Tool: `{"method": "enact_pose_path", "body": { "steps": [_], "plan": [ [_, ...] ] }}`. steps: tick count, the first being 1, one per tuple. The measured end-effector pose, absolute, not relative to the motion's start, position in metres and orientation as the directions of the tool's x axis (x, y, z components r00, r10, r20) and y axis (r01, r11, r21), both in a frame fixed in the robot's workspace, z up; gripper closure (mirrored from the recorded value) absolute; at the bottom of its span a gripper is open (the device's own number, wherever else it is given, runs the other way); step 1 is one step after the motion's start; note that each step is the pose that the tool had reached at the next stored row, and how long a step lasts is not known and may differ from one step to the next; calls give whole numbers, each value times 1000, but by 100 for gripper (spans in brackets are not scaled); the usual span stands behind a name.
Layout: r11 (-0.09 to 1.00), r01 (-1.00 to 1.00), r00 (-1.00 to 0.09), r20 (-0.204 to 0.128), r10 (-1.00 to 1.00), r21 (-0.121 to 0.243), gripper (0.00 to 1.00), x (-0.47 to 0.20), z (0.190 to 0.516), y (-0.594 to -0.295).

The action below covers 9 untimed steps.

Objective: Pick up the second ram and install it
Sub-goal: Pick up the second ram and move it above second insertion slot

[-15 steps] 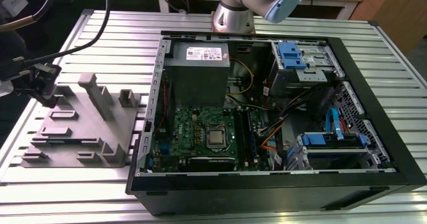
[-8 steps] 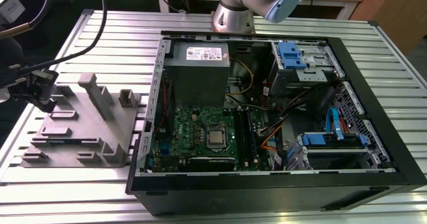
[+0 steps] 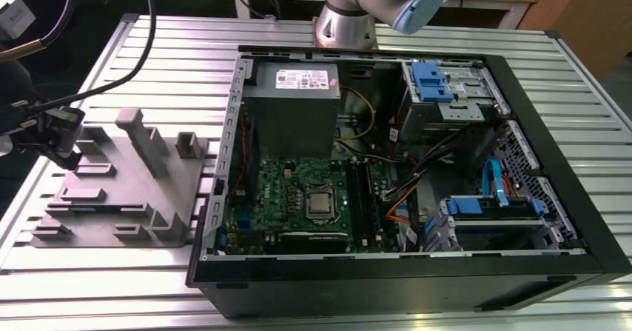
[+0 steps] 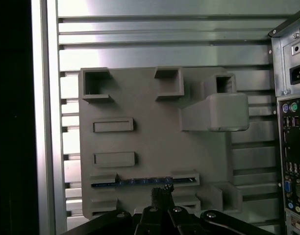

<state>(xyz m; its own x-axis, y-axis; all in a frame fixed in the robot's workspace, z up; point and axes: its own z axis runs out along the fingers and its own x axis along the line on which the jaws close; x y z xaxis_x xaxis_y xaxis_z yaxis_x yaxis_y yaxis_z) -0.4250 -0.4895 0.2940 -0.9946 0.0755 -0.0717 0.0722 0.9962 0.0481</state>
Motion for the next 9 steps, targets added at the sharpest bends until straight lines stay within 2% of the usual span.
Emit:
{"method": "enact_pose_path", "body": {
  "steps": [9],
  "plan": [
    [996,72,-995,-72,75,48,93,-426,294,-490]
  ]
}}
